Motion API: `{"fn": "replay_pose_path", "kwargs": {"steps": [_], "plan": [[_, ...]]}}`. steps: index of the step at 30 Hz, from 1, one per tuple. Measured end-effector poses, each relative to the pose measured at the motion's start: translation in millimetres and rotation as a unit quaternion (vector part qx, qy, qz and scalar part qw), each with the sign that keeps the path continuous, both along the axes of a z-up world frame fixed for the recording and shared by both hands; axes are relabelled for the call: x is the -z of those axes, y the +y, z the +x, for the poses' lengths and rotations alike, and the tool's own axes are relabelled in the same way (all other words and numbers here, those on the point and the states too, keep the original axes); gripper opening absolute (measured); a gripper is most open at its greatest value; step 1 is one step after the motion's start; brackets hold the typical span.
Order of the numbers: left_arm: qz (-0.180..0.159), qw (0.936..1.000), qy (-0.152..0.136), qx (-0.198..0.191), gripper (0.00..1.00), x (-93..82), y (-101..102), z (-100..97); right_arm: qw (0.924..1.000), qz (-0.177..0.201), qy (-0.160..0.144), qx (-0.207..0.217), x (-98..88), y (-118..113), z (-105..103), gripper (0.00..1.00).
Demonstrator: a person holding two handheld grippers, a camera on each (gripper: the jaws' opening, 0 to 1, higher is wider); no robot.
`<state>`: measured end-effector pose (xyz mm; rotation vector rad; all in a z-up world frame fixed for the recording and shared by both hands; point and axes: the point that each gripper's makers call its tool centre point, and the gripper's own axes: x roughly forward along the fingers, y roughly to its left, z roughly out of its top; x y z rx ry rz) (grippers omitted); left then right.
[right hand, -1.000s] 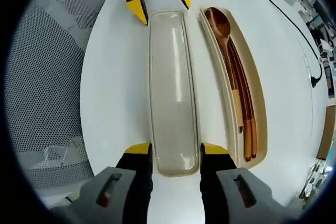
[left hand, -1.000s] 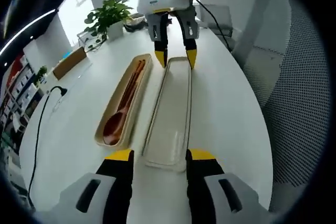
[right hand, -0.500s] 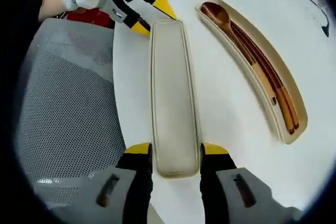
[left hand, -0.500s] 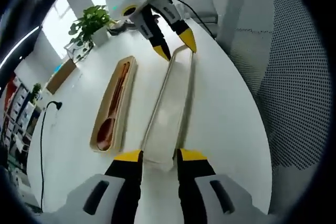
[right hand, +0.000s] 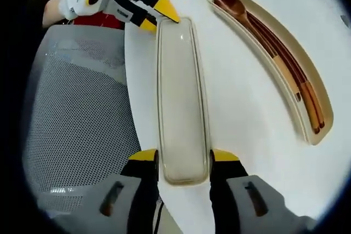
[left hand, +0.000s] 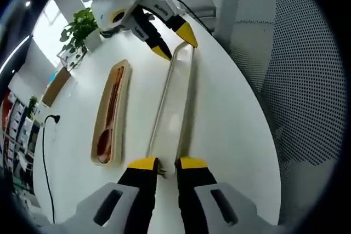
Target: Arrange the utensils inside the cutlery case until each visible utensil rests in its matching compartment.
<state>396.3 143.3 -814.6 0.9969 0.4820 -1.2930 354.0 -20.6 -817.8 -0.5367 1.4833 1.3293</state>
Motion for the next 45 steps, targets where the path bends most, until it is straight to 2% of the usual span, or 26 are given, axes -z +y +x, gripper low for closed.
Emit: {"fn": "replay_pose_path", "kwargs": {"steps": [5,8,13,17,18,19,21,24,27,28,30,33,36,38,41,45], "plan": [[-0.004,1.0,0.004,0.004,0.12,-3.5,-0.8,-2.2,1.0,0.001,-0.004,0.002,-1.1,-0.5,-1.6,0.35],[-0.009,0.9999,0.011,0.002,0.1,-6.8,-2.1,-3.8,0.9997,0.001,-0.025,-0.008,-1.8,-0.9,1.5,0.34],[-0.013,0.9995,0.029,-0.006,0.08,-10.3,-3.1,-7.0,0.9981,0.02,-0.056,-0.013,-13.9,8.0,3.3,0.33],[-0.026,0.9985,0.044,-0.017,0.06,-15.8,-4.6,-7.9,0.997,0.039,-0.066,-0.011,-23.9,15.6,0.4,0.32],[-0.024,0.9979,0.056,-0.024,0.06,-15.8,-3.3,-8.1,0.9948,0.044,-0.091,-0.011,-24.0,18.0,7.6,0.34],[-0.026,0.9978,0.057,-0.024,0.06,-16.6,-3.5,-7.9,0.9959,0.041,-0.08,-0.007,-26.2,17.6,3.1,0.33],[-0.027,0.9971,0.065,-0.028,0.05,-16.6,-3.5,-8.6,0.9946,0.047,-0.093,-0.009,-27.7,20.1,4.4,0.32],[-0.03,0.9962,0.076,-0.031,0.05,-18.2,-4.5,-10.9,0.9898,0.036,-0.135,-0.028,-23.7,18.7,13.3,0.33],[-0.044,0.9912,0.116,-0.047,0.04,-19.9,-7.4,-17.4,0.9856,0.032,-0.161,-0.041,-21.0,18.8,18.2,0.32],[-0.05,0.9887,0.13,-0.054,0.04,-20.3,-8.1,-19.5,0.9821,0.029,-0.179,-0.052,-18.8,17.9,22.5,0.32],[-0.062,0.9862,0.139,-0.065,0.04,-21.3,-8.5,-17.7,0.9773,0.026,-0.198,-0.072,-14.3,16.0,26.1,0.27],[-0.079,0.9794,0.165,-0.086,0.05,-21.8,-8.5,-19.4,0.9747,0.018,-0.21,-0.074,-9.9,14.4,29.1,0.18],[-0.089,0.9772,0.17,-0.092,0.05,-21.8,-7.3,-18.9,0.9677,0.012,-0.24,-0.075,-9.4,11.8,39.9,0.06],[-0.101,0.972,0.189,-0.096,0.06,-20.1,-8.8,-21.2,0.969,0.021,-0.231,-0.086,-9.0,13.6,36.2,0.05],[-0.101,0.9735,0.185,-0.089,0.07,-18.6,-8.6,-18.3,0.9687,0.026,-0.225,-0.101,-7.6,14.0,32.5,0.03],[-0.118,0.9693,0.191,-0.101,0.07,-20.4,-7.6,-9.0,0.9709,0.032,-0.211,-0.109,-9.1,13.6,31.7,0.02]]}}
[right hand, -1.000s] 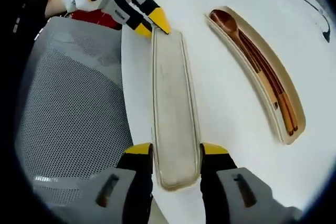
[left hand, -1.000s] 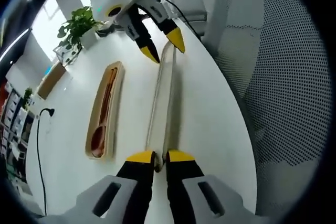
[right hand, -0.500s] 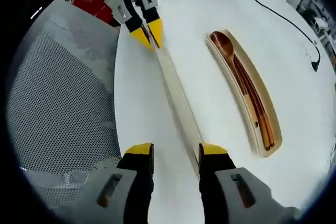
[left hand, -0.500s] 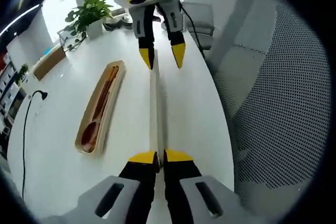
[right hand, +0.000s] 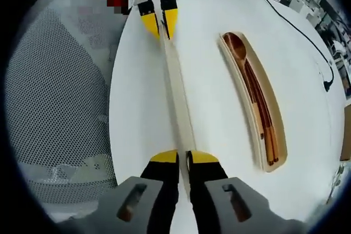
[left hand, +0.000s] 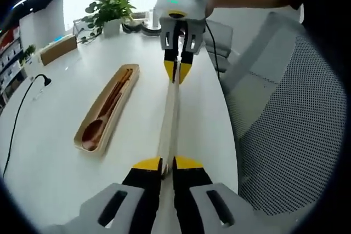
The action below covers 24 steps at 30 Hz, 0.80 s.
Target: Arrange the utensils inside the cutlery case until each visible utensil rests in its matching compartment.
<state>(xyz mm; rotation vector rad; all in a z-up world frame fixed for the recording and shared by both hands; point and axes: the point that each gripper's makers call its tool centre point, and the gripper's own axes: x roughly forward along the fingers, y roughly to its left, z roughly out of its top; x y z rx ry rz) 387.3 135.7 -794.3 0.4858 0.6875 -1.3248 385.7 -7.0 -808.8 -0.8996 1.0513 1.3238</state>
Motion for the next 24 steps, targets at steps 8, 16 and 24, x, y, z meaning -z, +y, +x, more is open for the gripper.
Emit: {"fn": "replay_pose_path", "kwargs": {"steps": [8,16,24], "plan": [[0.018,0.9994,0.009,0.028,0.1,19.9,-1.4,-6.1,0.9999,0.003,0.013,-0.01,-0.4,-2.9,2.1,0.02],[-0.001,0.9992,0.033,-0.022,0.06,6.3,-4.8,1.8,0.9993,0.008,0.034,0.01,-4.7,-7.8,5.8,0.02],[-0.044,0.992,0.11,-0.042,0.05,-12.6,-5.8,-19.6,0.9975,0.025,0.065,-0.001,-9.5,-8.7,-3.8,0.03]]}}
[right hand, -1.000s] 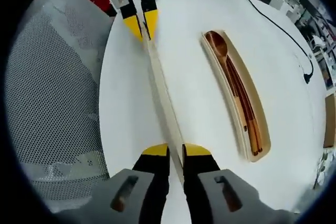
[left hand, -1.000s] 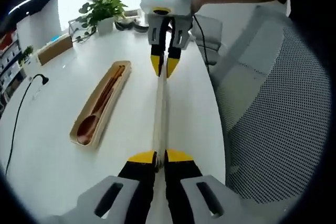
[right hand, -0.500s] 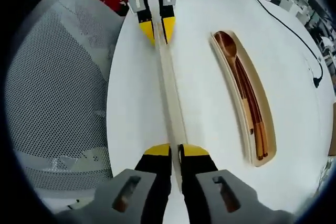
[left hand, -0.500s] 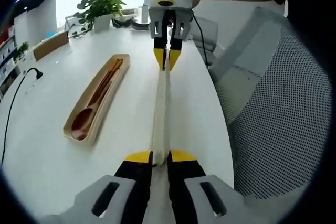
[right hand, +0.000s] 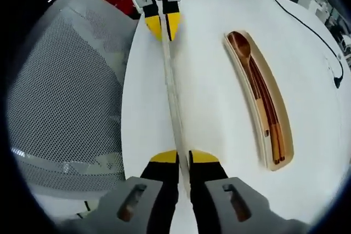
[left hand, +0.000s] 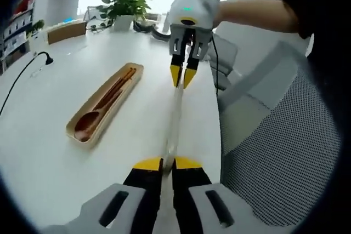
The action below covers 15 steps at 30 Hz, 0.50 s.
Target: Arrange the utensils inside the cutlery case until each visible utensil rests in its matching compartment.
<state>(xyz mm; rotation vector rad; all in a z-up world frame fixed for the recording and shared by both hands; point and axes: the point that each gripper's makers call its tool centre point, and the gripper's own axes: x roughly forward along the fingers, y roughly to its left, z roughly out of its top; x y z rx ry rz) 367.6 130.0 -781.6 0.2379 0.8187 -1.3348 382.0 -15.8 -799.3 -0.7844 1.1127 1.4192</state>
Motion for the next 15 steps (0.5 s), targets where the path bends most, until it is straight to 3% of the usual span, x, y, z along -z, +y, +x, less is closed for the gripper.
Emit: {"fn": "replay_pose_path", "kwargs": {"steps": [4,10,15], "plan": [[-0.036,0.9984,0.041,0.013,0.05,-10.8,-1.8,-12.1,0.9999,0.008,0.012,0.008,-1.4,1.5,-4.1,0.05],[-0.067,0.9926,0.101,-0.005,0.04,-24.2,-7.5,-18.3,0.9994,0.006,0.031,0.017,-1.7,-0.8,-8.9,0.08],[-0.081,0.9886,0.127,-0.012,0.03,-30.0,-11.0,-22.7,0.9988,0.002,0.044,0.022,-0.8,-3.6,-13.0,0.1]]}}
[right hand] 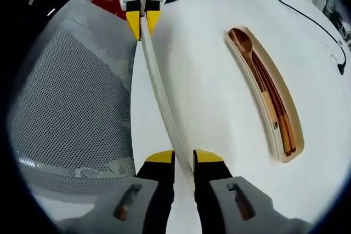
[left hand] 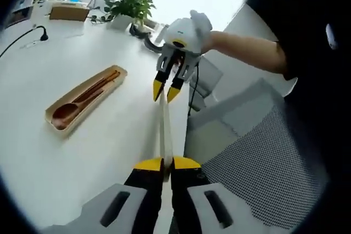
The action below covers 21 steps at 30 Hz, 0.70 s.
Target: Arrange the utensils inside the cutlery case until each visible utensil rests in its matching compartment.
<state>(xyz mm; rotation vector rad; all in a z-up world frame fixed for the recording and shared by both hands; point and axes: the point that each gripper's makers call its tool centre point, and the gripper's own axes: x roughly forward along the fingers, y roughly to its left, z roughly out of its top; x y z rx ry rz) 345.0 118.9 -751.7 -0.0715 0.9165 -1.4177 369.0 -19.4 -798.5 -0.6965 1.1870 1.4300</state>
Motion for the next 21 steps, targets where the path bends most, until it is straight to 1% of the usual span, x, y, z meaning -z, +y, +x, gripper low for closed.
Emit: {"fn": "replay_pose_path", "kwargs": {"steps": [2,3,4,5,6,7,9,11,13,14,15,16,17,19,21], "plan": [[0.0,1.0,0.005,-0.005,0.03,1.2,-0.1,-0.3,1.0,0.001,-0.005,0.008,1.7,0.0,2.5,0.12],[0.007,0.9999,0.001,-0.015,0.03,4.0,0.8,2.6,0.9999,0.001,-0.012,0.012,2.5,0.2,5.2,0.13],[0.007,0.9999,0.002,-0.013,0.03,7.1,1.1,2.2,0.9996,0.005,-0.026,0.004,3.1,2.1,8.2,0.14],[0.007,0.9997,0.014,-0.019,0.03,8.8,1.5,2.3,0.9994,0.009,-0.032,-0.013,3.3,2.9,8.0,0.15],[0.004,0.9995,0.02,-0.025,0.03,9.5,1.8,3.2,0.999,0.007,-0.04,-0.017,5.2,2.5,9.4,0.16],[0.004,0.9994,0.023,-0.026,0.03,10.1,2.2,3.8,0.9991,0.006,-0.041,-0.012,5.7,3.3,10.4,0.17],[0.006,0.9993,0.019,-0.03,0.03,10.0,3.1,5.5,0.9989,0.006,-0.047,-0.004,6.3,5.2,13.2,0.19],[0.002,0.9989,0.029,-0.036,0.03,8.3,4.2,7.1,0.9978,0.008,-0.066,-0.001,6.7,8.5,18.1,0.22],[-0.007,0.9977,0.049,-0.047,0.03,6.3,3.9,8.1,0.9951,0.01,-0.098,-0.002,7.0,10.6,25.9,0.32],[-0.014,0.9971,0.049,-0.057,0.03,5.8,4.1,11.3,0.9939,0.008,-0.11,0.005,8.2,12.1,27.5,0.39],[-0.021,0.9967,0.051,-0.06,0.03,5.7,4.2,12.4,0.9934,0.012,-0.113,0.005,8.4,15.3,26.3,0.46],[-0.018,0.9959,0.061,-0.065,0.03,9.5,6.2,13.3,0.9924,0.017,-0.122,0.002,8.7,18.9,26.2,0.49],[-0.016,0.9955,0.062,-0.07,0.03,12.2,7.6,14.9,0.9884,0.018,-0.15,-0.007,9.2,22.7,29.5,0.52],[-0.018,0.9944,0.069,-0.078,0.03,15.0,9.7,15.9,0.9822,0.011,-0.186,-0.023,10.2,26.5,32.1,0.57],[-0.025,0.9927,0.082,-0.085,0.03,14.4,10.9,16.7,0.9768,0.013,-0.211,-0.032,11.2,31.9,33.4,0.61]]}}
